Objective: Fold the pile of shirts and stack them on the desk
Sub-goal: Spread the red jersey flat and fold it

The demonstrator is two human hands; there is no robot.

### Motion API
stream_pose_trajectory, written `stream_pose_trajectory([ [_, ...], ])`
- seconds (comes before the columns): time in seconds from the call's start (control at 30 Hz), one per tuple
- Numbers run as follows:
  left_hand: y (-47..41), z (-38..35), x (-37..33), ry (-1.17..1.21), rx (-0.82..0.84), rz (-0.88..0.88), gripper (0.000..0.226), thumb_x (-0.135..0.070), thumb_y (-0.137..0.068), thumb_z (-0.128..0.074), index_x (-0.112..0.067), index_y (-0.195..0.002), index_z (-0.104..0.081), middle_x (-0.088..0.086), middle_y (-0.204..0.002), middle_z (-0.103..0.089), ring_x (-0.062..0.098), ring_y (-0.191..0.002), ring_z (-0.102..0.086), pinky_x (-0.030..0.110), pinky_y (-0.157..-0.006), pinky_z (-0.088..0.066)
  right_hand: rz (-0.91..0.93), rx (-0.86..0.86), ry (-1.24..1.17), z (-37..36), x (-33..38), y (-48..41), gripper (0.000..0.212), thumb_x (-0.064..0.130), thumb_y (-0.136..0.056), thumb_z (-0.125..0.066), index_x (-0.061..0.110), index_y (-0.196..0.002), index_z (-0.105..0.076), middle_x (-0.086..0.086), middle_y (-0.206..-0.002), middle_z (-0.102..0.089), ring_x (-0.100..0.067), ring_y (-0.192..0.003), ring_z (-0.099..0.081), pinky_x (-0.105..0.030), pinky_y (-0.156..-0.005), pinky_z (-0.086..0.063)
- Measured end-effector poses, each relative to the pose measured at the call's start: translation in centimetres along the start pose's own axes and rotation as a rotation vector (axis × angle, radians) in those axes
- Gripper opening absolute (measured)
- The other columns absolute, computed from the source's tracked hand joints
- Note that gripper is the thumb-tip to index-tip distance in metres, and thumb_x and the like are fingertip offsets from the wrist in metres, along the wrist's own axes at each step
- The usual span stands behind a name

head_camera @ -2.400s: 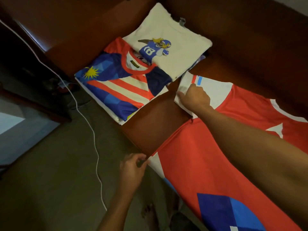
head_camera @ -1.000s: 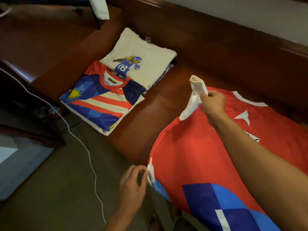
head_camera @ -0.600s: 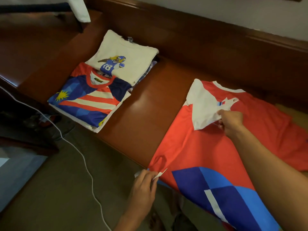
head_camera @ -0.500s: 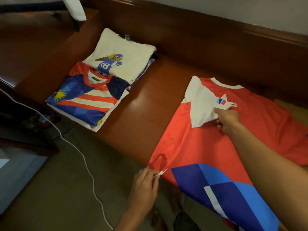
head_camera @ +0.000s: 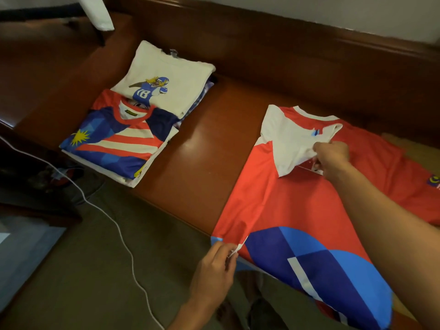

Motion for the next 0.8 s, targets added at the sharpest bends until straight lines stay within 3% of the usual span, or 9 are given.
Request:
stream_pose_trajectory([
  [0.17,0.5,-1.8,-1.0,0.092,0.078,-0.011,0.024,-0.013,-0.091,-0.071,-0.025,-0.111,-0.067,-0.014,-0.104,-0.065,0.003,-0.089,-0.066,0.023,-0.078,-0.055,0.027,0.025,0.047,-0.3,-0.6,-0.2,0.019,0.003,-0.084,-0.053,0.007,-0.099,-0.064,-0.011,-0.071,-0.061,-0.021,-0.051,-0.053,-0.029,-0.046,-0.044],
  [0.27,0.2,-2.4,-1.4,0.167,0.182,0.026,0.022,-0.017,-0.09,-0.068,-0.023,-0.11,-0.072,-0.017,-0.106,-0.07,-0.007,-0.092,-0.066,0.014,-0.082,-0.052,0.06,-0.021,0.005,0.5,0.2,-0.7,0.035,0.01,-0.077,-0.059,0.007,-0.109,-0.071,-0.013,-0.092,-0.073,-0.024,-0.067,-0.067,-0.031,-0.054,-0.054],
  [0.33,-0.1,-2.1,-0.5,0.164,0.207,0.054,0.021,-0.017,-0.089,-0.064,-0.023,-0.106,-0.075,-0.02,-0.104,-0.071,-0.009,-0.091,-0.066,0.012,-0.08,-0.052,0.037,-0.087,0.167,1.5,-0.4,-0.4,0.035,0.014,-0.08,-0.065,0.004,-0.112,-0.071,-0.017,-0.108,-0.073,-0.033,-0.09,-0.072,-0.036,-0.072,-0.057],
  [0.43,-0.5,-0.1,1.8,0.095,0.069,0.124,0.021,-0.008,-0.088,-0.069,-0.025,-0.099,-0.076,-0.018,-0.098,-0.071,-0.006,-0.09,-0.066,0.016,-0.079,-0.053,0.111,-0.049,0.463,1.2,-0.9,3.0,0.031,0.019,-0.091,-0.066,0.0,-0.114,-0.07,-0.018,-0.117,-0.07,-0.038,-0.109,-0.066,-0.033,-0.078,-0.047],
  [0.5,-0.3,1.1,3.6,0.081,-0.026,0.24,0.027,-0.004,-0.085,-0.075,-0.029,-0.096,-0.073,-0.018,-0.095,-0.068,-0.001,-0.086,-0.066,0.019,-0.077,-0.053,0.144,0.127,0.595,-0.5,-2.4,6.3,0.025,0.021,-0.089,-0.064,0.0,-0.096,-0.075,-0.018,-0.094,-0.074,-0.035,-0.09,-0.071,-0.032,-0.07,-0.048],
  [0.57,0.2,1.7,5.7,0.081,-0.105,0.38,0.032,-0.005,-0.081,-0.08,-0.03,-0.096,-0.069,-0.014,-0.09,-0.067,0.003,-0.079,-0.065,0.023,-0.074,-0.054,0.086,0.311,0.661,-2.3,-5.5,9.9,0.032,0.029,-0.086,-0.066,0.001,-0.076,-0.076,-0.013,-0.064,-0.072,-0.025,-0.058,-0.068,-0.031,-0.059,-0.051],
  [0.6,0.5,1.8,6.5,0.103,-0.118,0.465,0.033,-0.008,-0.08,-0.082,-0.031,-0.098,-0.067,-0.012,-0.087,-0.068,0.003,-0.076,-0.066,0.025,-0.074,-0.055,0.078,0.372,0.686,-3.2,-7.1,11.5,0.038,0.037,-0.085,-0.069,0.002,-0.07,-0.074,-0.013,-0.06,-0.07,-0.024,-0.053,-0.065,-0.032,-0.058,-0.053],
  [0.67,0.9,1.2,7.6,0.242,-0.107,0.641,0.031,-0.012,-0.081,-0.083,-0.03,-0.098,-0.066,-0.006,-0.085,-0.072,0.004,-0.075,-0.069,0.032,-0.073,-0.06,0.112,0.396,0.727,-4.7,-9.3,14.0,0.044,0.046,-0.08,-0.073,0.007,-0.064,-0.065,-0.012,-0.066,-0.068,-0.032,-0.062,-0.062,-0.037,-0.06,-0.052],
  [0.8,1.0,-0.3,7.5,0.43,-0.083,0.799,0.02,-0.007,-0.085,-0.078,-0.017,-0.098,-0.066,0.004,-0.087,-0.074,0.015,-0.068,-0.07,0.029,-0.054,-0.055,0.148,0.274,0.658,-5.1,-10.6,15.9,0.04,0.034,-0.082,-0.072,0.014,-0.059,-0.046,-0.011,-0.07,-0.053,-0.032,-0.07,-0.051,-0.034,-0.062,-0.037],
])
Point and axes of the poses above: each hand's wrist, its own y-axis away from the middle knuckle, its own z-axis out of the back of the hand, x = y × z, the point moved 7 cm from there along -y, towards the middle knuckle
